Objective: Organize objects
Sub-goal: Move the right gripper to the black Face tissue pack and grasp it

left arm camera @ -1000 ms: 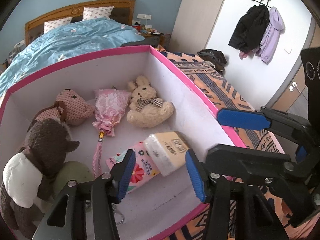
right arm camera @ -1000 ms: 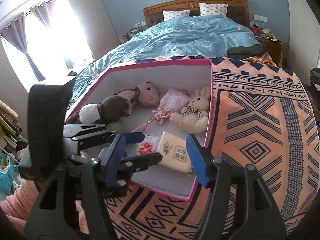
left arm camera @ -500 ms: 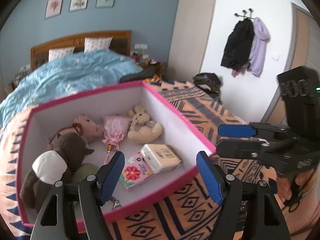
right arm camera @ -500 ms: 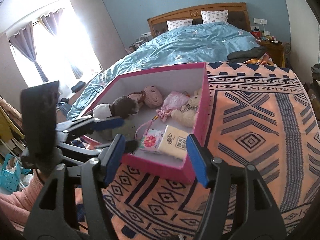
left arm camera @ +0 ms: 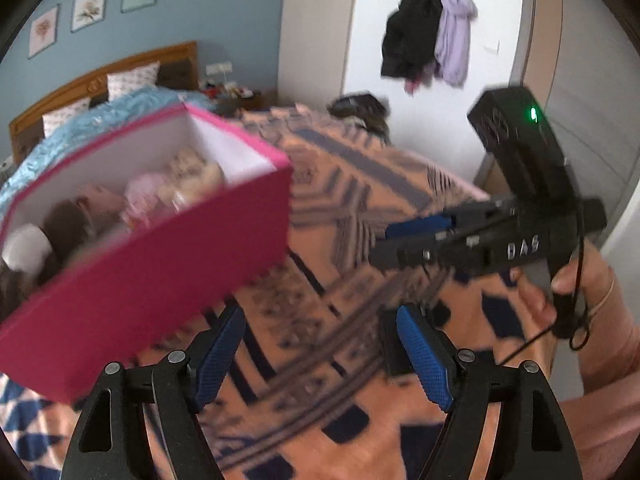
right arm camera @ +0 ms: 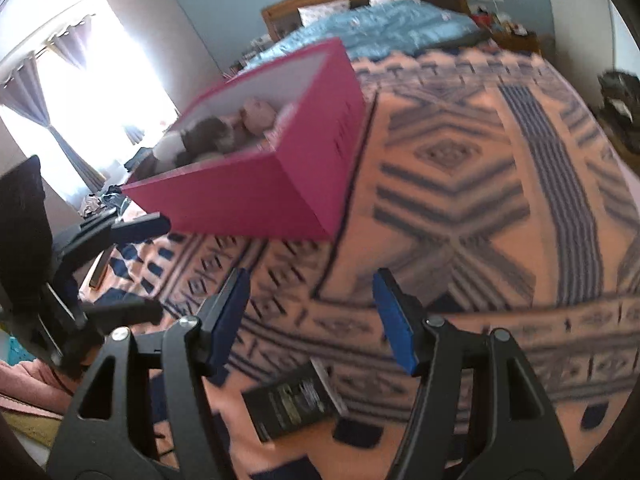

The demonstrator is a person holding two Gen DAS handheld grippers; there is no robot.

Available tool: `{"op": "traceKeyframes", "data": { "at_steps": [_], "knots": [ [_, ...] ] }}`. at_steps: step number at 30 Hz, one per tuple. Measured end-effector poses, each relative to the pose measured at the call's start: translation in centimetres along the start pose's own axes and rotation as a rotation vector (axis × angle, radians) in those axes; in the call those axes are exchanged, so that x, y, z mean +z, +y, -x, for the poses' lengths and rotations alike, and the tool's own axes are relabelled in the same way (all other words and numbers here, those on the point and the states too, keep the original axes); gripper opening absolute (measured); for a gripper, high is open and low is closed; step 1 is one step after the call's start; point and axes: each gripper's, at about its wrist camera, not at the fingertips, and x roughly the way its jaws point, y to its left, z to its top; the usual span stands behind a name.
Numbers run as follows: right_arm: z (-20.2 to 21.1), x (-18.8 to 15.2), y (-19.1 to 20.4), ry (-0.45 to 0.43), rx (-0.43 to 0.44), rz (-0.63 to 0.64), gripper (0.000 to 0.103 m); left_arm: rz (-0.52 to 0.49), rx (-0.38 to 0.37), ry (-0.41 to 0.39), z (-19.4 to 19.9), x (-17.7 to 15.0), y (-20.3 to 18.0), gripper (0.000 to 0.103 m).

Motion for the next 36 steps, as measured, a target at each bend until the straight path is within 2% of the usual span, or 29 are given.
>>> {"op": "traceKeyframes", "data": {
  "at_steps": [5, 11, 18, 23, 29, 36],
  "knots": [
    [-0.5, -2.0, -0.6, 0.047, -0.008, -0.018, 0.065, -0.015, 0.003, 0.095, -1.7, -2.2, -1.2, 0.080],
    [-0.8, -3.4, -0.8, 0.066, 0.002, -0.038, 0.065, -0.035, -0.014, 0.115, -2.1, -3.2, -2.2, 0.080],
    [-0.7, -4.3, -0.9, 0.077, 0.008, -0.054, 0.065, -0.084, 0.019, 0.169, -2.9, -4.1, -3.4, 0.080],
    [-0.6, -4.5, -0.8, 0.078, 0.014, -0.059, 0.065, -0.039, 0.046, 0.206, -3.8, -4.0, -2.7, 0.080],
    [-1.0, -4.9, -0.3, 0.097, 0.048, -0.053, 0.065, 0.004, 0.044, 0.195, -3.7, -3.6, -1.9, 0.080],
    [-1.4, -5.1, 0.3, 0.108, 0.067, -0.055, 0.065, 0.069, 0.080, 0.184, -3.6, -3.5, -0.5, 0.080]
  ]
}}
